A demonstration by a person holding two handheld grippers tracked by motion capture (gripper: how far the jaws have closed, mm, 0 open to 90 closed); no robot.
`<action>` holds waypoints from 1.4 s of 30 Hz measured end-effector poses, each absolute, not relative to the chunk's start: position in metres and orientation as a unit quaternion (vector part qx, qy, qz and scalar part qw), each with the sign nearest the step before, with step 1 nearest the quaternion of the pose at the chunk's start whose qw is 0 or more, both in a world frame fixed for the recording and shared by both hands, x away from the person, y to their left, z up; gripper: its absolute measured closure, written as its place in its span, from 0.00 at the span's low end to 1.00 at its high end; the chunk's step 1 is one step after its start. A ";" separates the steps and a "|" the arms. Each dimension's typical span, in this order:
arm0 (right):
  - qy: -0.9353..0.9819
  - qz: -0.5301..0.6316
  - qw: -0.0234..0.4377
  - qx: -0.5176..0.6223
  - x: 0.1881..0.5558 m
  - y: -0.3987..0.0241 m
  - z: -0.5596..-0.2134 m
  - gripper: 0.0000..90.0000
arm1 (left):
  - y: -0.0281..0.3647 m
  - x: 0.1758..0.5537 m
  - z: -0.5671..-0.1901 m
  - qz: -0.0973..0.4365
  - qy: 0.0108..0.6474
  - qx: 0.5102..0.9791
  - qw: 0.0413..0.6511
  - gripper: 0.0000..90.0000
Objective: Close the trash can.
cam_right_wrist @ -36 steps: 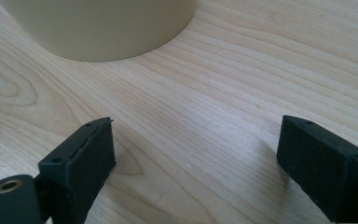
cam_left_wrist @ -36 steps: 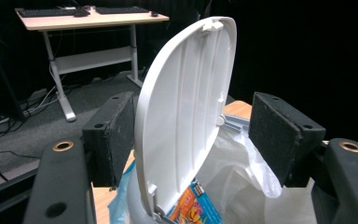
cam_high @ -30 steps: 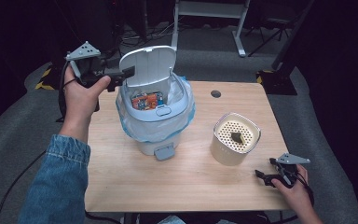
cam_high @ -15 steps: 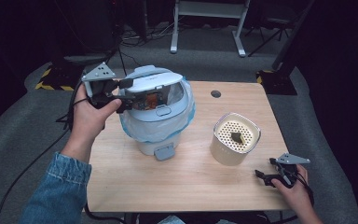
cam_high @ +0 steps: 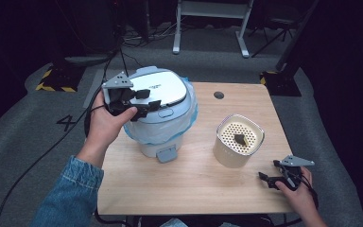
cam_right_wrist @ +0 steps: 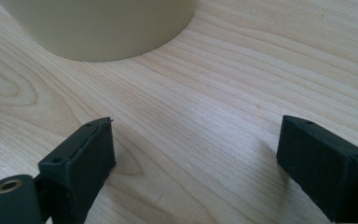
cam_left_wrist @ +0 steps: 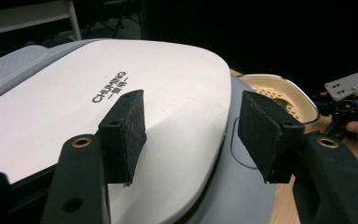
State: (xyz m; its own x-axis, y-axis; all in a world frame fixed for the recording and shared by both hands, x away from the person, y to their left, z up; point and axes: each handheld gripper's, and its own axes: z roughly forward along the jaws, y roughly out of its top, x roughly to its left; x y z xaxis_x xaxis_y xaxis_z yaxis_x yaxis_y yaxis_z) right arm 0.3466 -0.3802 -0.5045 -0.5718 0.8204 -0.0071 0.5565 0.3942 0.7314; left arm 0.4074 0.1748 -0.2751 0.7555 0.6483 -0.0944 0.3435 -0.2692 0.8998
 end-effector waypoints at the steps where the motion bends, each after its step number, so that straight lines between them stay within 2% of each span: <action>1: 0.814 0.352 0.187 0.423 0.347 -0.380 -0.505 0.12 | 0.174 0.409 -0.276 0.150 0.320 0.783 0.512 0.47; 17: 0.814 0.352 0.187 0.423 0.347 -0.380 -0.505 0.12 | 0.157 0.414 -0.275 0.198 0.322 0.800 0.466 0.46; 26: 0.814 0.352 0.188 0.423 0.347 -0.380 -0.505 0.12 | 0.144 0.410 -0.274 0.238 0.311 0.812 0.433 0.50; 29: 0.814 0.352 0.188 0.423 0.347 -0.380 -0.505 0.12 | 0.147 0.413 -0.276 0.217 0.318 0.807 0.448 0.50; 34: 0.814 0.352 0.187 0.423 0.347 -0.380 -0.505 0.12 | 0.147 0.411 -0.276 0.200 0.309 0.803 0.469 0.33; 42: 0.814 0.352 0.187 0.423 0.347 -0.380 -0.505 0.12 | 0.152 0.379 -0.263 0.192 0.301 0.788 0.502 0.30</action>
